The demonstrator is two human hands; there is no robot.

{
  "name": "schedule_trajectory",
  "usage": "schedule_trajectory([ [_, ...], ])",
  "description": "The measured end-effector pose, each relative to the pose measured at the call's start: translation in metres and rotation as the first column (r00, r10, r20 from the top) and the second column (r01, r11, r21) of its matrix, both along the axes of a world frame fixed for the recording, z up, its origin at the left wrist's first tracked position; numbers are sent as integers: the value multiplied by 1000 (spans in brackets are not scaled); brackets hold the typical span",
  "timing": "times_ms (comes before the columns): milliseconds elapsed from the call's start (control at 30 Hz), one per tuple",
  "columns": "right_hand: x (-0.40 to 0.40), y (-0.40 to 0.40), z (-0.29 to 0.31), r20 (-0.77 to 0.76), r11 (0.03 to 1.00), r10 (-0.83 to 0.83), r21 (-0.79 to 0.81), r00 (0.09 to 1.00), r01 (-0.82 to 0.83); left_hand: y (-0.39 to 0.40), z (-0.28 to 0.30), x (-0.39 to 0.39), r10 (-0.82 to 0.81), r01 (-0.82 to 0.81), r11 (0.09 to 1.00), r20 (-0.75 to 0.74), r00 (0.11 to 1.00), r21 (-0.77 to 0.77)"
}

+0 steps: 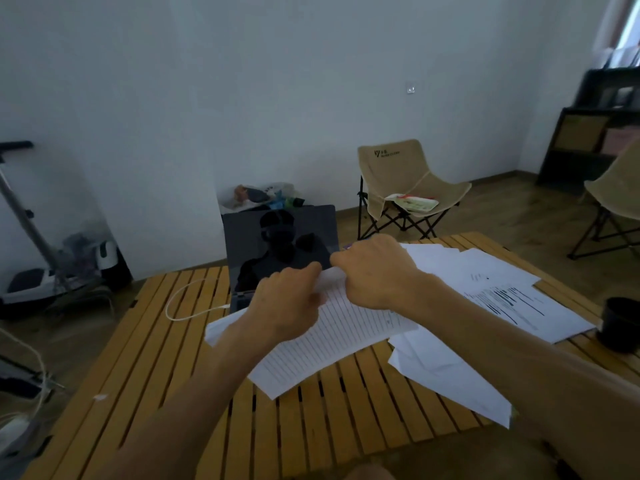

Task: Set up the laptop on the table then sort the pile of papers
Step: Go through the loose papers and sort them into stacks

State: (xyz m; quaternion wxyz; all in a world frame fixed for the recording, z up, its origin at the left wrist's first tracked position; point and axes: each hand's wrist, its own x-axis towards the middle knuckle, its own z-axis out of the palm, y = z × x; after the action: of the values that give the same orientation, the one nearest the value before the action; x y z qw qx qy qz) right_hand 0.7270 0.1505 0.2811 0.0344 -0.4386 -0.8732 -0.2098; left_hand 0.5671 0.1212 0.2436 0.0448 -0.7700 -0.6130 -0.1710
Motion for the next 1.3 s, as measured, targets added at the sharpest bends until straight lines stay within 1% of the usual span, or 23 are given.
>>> schedule_trajectory([
  [67,10,7,0,-50,985,69,163,996,-60,1,-5,-4,-2,1,1000,86,996,12],
  [100,18,10,1,-130,970,85,239,988,-52,2,-7,-10,20,-17,1000,145,989,-21],
  [167,41,16,-4,-415,963,41,258,909,75,1,-5,-23,76,-37,993,369,926,-112],
  [200,53,16,-9,-577,972,-6,189,817,140,0,-3,-28,105,-39,989,504,857,-140],
  [233,61,17,-19,-730,983,-94,39,677,178,0,-3,-35,133,-42,987,627,768,-158],
  [267,67,14,-29,-828,973,-228,-174,513,153,1,-7,-41,152,-29,984,736,659,-177],
  [300,69,14,-44,-841,903,-407,-428,357,20,2,-12,-46,168,-4,980,825,540,-197],
  [333,68,12,-57,-776,760,-574,-624,261,-184,6,-21,-50,202,21,972,883,425,-232],
  [367,65,11,-76,-680,603,-691,-729,246,-324,11,-33,-53,250,36,960,909,333,-277],
  [400,60,11,-96,-621,503,-732,-770,280,-392,16,-49,-56,305,33,945,911,277,-327],
  [433,56,14,-114,-596,485,-730,-797,336,-360,21,-66,-57,352,24,929,903,244,-369],
  [500,47,25,-149,-591,537,-698,-806,404,-251,27,-105,-55,442,-29,894,869,223,-448],
  [533,43,30,-164,-550,535,-702,-826,453,-174,28,-126,-54,493,-57,868,842,218,-494],
  [600,36,41,-188,-444,505,-716,-862,538,-38,29,-159,-51,567,-114,822,789,237,-557],
  [667,31,50,-203,-398,491,-735,-871,550,25,30,-174,-50,581,-190,814,762,286,-549],
  [767,26,61,-212,-360,473,-736,-880,573,55,40,-175,-50,583,-310,812,664,468,-494],
  [867,27,62,-214,-342,460,-725,-886,598,51,45,-179,-52,634,-440,764,422,648,-472],
  [967,32,55,-211,-390,455,-739,-890,549,-20,44,-187,-55,636,-558,741,126,761,-374],
  [1033,40,49,-204,-406,458,-754,-889,516,-29,44,-184,-46,635,-613,744,-6,773,-267],
  [1067,47,46,-197,-420,466,-765,-884,488,-29,46,-177,-36,627,-620,761,-28,779,-193],
  [1133,68,44,-183,-481,505,-799,-862,361,-31,55,-159,1,584,-584,809,-17,812,-68],
  [1200,99,46,-172,-519,533,-811,-846,269,-24,71,-143,51,534,-534,845,64,843,-16],
  [1300,155,52,-171,-572,599,-799,-785,187,160,112,-133,133,328,-334,943,165,930,9],
])
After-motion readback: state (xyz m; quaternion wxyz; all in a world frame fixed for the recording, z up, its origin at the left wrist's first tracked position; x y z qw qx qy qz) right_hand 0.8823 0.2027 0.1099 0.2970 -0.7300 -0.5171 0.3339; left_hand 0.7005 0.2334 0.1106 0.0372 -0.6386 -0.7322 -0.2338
